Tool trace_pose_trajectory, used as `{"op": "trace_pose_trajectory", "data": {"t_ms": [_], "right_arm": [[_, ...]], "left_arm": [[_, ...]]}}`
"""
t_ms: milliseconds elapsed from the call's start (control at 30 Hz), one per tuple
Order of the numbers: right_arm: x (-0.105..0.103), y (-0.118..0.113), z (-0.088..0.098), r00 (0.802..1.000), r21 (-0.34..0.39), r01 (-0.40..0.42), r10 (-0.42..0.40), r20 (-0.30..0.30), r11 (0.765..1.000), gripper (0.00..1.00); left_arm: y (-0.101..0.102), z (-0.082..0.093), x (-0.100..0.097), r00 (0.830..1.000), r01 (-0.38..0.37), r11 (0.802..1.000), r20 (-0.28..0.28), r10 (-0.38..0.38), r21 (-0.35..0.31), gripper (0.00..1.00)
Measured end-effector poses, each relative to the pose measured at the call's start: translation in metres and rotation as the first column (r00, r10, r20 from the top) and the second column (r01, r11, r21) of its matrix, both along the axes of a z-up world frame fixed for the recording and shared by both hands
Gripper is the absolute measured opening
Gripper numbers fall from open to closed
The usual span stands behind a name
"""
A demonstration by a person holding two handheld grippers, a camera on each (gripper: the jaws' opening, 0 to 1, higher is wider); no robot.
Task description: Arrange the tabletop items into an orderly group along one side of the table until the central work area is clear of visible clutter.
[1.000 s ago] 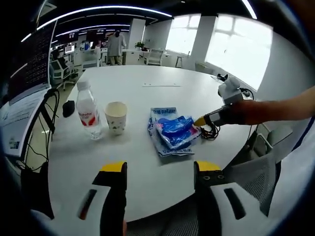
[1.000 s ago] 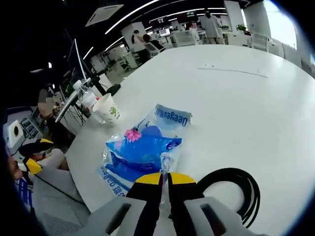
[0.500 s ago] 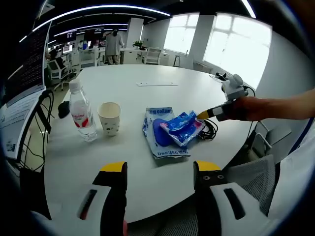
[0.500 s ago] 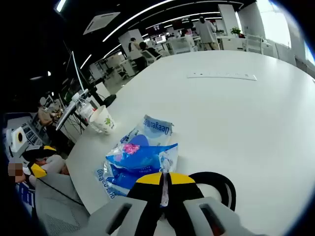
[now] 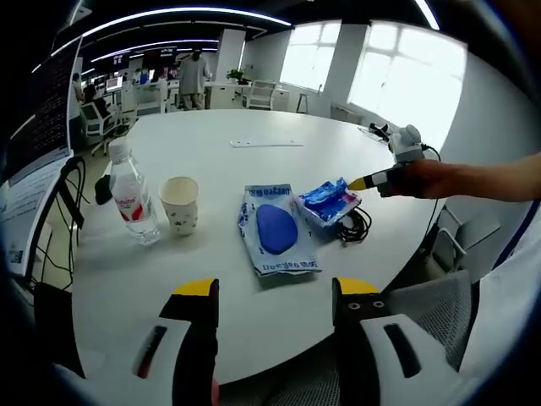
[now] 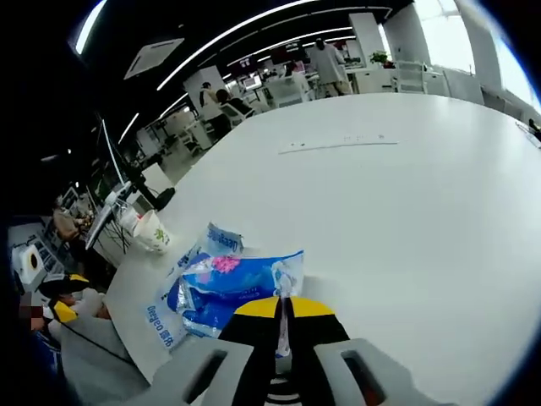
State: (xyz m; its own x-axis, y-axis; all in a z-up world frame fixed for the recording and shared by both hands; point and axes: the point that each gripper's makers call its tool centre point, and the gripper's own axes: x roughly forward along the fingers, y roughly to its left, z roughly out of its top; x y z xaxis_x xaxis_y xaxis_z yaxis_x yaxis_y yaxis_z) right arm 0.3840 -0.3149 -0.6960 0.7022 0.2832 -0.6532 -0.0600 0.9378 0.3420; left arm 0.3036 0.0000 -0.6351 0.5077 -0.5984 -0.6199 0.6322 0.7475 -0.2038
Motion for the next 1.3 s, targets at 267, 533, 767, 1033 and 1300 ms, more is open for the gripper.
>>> {"op": "trace_pose_trajectory", "data": {"t_ms": [267, 533, 767, 1033, 1300], "right_arm": [[0.008, -0.027, 0.004, 0.999, -0.017, 0.052, -0.052, 0.006, 0.999, 0.0], [0.018, -0.053, 0.002, 0.994, -0.012, 0.112, -0.112, 0.004, 0.994, 0.0], [0.025, -0.067, -0.001, 0.99, -0.021, 0.14, -0.14, -0.003, 0.99, 0.0], [0.031, -0.081, -0.013, 0.985, -0.023, 0.169, -0.17, -0.025, 0.985, 0.0], [0.031, -0.09, -0.023, 0.982, -0.021, 0.182, -0.183, -0.05, 0.983, 0.0]], "left_arm": [[0.0, -0.001, -0.005, 1.0, -0.013, 1.0, -0.005, 0.013, 0.001, 0.53], [0.004, -0.002, -0.009, 0.999, -0.039, 0.999, -0.012, 0.039, 0.001, 0.53], [0.007, -0.003, -0.012, 0.998, -0.057, 0.998, -0.016, 0.057, 0.007, 0.52], [0.008, -0.003, -0.01, 0.997, -0.069, 0.998, -0.016, 0.07, 0.013, 0.52], [0.004, -0.005, -0.01, 0.997, -0.072, 0.997, -0.025, 0.072, 0.016, 0.52]]}}
